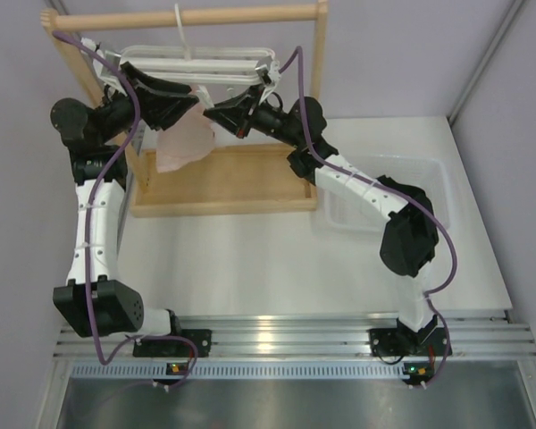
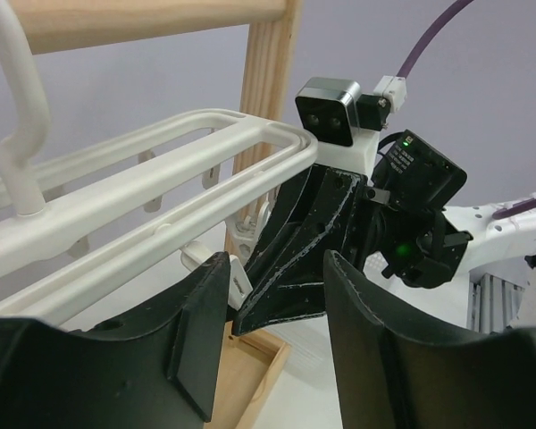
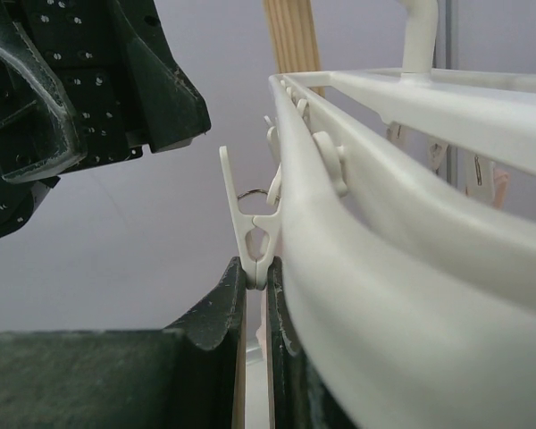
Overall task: Clip the socks to the hanger
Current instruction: Open the clamp at the hanger.
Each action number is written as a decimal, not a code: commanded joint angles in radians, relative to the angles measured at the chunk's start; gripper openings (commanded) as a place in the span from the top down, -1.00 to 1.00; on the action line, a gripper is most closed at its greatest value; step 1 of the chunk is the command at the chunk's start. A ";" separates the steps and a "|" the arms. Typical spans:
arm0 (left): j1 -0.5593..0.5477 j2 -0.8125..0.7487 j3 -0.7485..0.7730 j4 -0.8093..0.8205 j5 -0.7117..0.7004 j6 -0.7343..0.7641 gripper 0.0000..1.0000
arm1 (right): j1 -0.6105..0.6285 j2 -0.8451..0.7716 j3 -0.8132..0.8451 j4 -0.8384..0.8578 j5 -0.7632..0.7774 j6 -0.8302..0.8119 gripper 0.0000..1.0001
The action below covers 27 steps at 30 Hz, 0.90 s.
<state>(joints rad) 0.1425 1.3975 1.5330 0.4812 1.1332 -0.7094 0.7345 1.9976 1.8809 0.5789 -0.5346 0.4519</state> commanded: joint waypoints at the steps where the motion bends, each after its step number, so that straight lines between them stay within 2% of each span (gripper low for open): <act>1: 0.000 0.003 0.006 0.085 0.013 -0.007 -0.02 | -0.001 0.013 0.050 0.059 -0.044 0.027 1.00; 22: -0.034 0.067 0.010 0.066 -0.009 0.021 0.12 | 0.006 0.038 0.080 0.050 -0.065 0.048 1.00; 27: -0.052 0.070 0.003 0.068 0.000 0.019 0.31 | 0.009 0.044 0.086 0.050 -0.064 0.053 1.00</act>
<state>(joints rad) 0.1020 1.4704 1.5330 0.5011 1.1160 -0.7040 0.7345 2.0331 1.9186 0.5983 -0.5613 0.4858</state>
